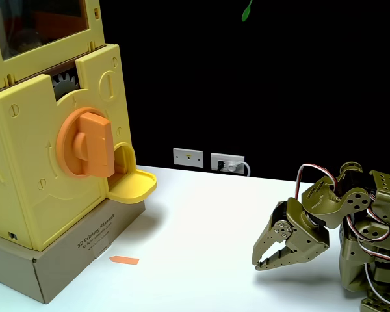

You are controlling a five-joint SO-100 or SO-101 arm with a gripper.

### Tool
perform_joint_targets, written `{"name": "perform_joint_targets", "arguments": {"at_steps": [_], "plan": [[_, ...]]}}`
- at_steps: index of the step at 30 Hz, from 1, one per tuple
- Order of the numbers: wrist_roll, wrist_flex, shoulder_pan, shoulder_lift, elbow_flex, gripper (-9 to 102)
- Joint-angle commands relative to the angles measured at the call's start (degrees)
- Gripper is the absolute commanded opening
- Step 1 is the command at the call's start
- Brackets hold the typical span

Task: Turn the button of vending machine.

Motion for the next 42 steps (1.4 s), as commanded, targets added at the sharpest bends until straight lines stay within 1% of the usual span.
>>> {"name": "perform_joint_targets", "arguments": {"at_steps": [1,8,13,16,19,22,29,33,38,40,42], "plan": [[-0.7,-0.8,2.4,8.3,2.7,-1],[-2.4,-0.4,2.3,8.3,2.6,0],[-5.4,-1.4,2.8,8.3,2.6,0],[-6.9,-1.4,3.2,8.3,0.1,0],[-7.0,-1.1,2.1,8.0,-6.4,0],[-6.5,-2.4,1.1,7.6,-14.2,0],[-8.4,-8.2,-1.0,3.7,-28.6,1],[-10.5,-11.0,-1.5,-3.7,-37.3,1],[-14.9,-8.1,-1.2,-15.1,-49.8,0],[-16.3,-8.5,0.7,-14.9,-48.9,0],[-17.9,-7.0,3.5,-13.9,-48.7,-1]]}}
